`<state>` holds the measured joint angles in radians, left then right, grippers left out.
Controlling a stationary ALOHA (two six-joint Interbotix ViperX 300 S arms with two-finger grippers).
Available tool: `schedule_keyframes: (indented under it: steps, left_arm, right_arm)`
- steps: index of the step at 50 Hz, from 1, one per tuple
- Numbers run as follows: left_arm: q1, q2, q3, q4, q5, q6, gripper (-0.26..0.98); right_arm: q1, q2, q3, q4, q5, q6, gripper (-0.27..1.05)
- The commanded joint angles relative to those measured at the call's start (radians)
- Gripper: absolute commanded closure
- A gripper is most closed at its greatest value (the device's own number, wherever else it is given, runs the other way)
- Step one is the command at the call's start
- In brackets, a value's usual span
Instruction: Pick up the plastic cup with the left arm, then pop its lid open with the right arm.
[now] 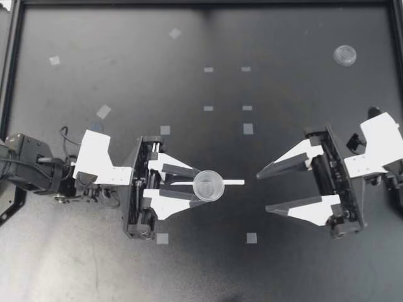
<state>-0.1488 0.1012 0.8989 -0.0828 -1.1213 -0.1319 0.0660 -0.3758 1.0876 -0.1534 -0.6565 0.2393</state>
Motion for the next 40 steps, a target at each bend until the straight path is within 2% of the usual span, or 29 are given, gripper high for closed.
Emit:
schedule_keyframes:
  steps: [1,40]
  left_arm:
    - [-0.002,-0.029,-0.012,-0.002,0.012,-0.002,0.54]
    - [-0.002,-0.029,-0.012,-0.002,0.026,0.000,0.54]
  right_arm:
    - [-0.005,0.015,-0.012,0.003,-0.023,0.000,0.10]
    - [-0.005,0.029,-0.011,0.005,-0.037,0.002,0.10]
